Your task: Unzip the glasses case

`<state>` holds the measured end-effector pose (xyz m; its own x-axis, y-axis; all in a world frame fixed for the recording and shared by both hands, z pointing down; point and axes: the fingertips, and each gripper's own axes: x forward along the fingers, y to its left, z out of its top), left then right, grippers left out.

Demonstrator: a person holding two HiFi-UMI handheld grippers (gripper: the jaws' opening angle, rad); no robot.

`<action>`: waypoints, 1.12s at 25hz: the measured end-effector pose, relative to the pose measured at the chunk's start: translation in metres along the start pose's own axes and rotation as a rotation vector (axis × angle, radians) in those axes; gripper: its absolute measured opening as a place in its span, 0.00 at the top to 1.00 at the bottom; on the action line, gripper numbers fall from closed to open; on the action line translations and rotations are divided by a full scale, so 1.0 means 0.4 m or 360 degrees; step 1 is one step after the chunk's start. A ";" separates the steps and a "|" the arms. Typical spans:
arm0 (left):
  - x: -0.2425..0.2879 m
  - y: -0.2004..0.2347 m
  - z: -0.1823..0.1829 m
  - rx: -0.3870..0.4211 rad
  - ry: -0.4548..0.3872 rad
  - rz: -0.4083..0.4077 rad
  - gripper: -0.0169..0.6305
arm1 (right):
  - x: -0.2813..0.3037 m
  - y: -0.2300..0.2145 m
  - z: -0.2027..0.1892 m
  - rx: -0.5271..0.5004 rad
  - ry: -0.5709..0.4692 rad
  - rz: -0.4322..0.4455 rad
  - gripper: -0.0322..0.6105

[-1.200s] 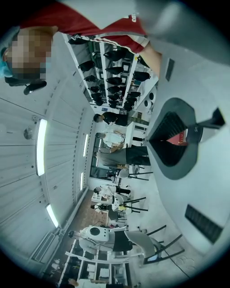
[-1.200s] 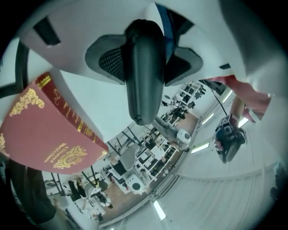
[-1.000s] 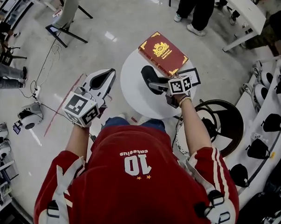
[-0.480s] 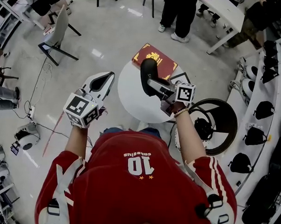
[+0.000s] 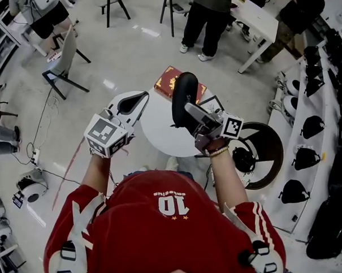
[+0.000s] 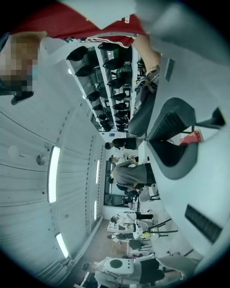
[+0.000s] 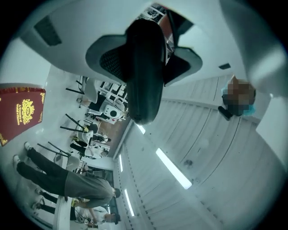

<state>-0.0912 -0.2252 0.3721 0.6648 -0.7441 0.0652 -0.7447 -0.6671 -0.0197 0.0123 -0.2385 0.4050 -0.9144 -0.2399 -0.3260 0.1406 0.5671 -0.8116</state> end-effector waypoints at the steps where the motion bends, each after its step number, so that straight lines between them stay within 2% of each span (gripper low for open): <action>1: 0.003 -0.008 0.017 0.0019 -0.0014 -0.0019 0.96 | 0.001 0.019 -0.001 0.0022 -0.0019 0.0021 0.52; 5: 0.029 -0.046 0.067 0.0147 -0.0023 -0.0139 0.96 | 0.003 0.083 -0.018 0.0067 -0.0046 0.0071 0.52; 13: 0.085 -0.111 0.124 0.0608 0.0037 -0.0319 0.94 | -0.004 0.170 -0.020 0.0076 -0.0049 0.0117 0.52; 15: 0.094 -0.121 0.131 0.0724 0.0051 -0.0338 0.89 | -0.009 0.184 -0.021 0.0067 -0.0046 0.0124 0.52; 19: 0.104 -0.126 0.139 0.0907 0.0076 -0.0317 0.88 | -0.012 0.206 -0.029 0.0049 -0.0022 0.0131 0.52; 22: 0.107 -0.141 0.135 0.0974 0.0084 -0.0355 0.88 | -0.005 0.216 -0.032 0.0024 0.0003 0.0134 0.52; 26: 0.094 -0.158 0.138 0.0941 0.0025 -0.0392 0.87 | -0.005 0.226 -0.039 0.0026 0.0040 0.0124 0.52; 28: 0.090 -0.161 0.142 0.0965 0.0000 -0.0400 0.87 | -0.004 0.229 -0.042 0.0032 0.0061 0.0112 0.52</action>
<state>-0.0161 -0.2109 0.3190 0.8143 -0.5629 0.1414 -0.4018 -0.7226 -0.5625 0.0204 -0.1731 0.3393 -0.9158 -0.1695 -0.3642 0.2124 0.5652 -0.7971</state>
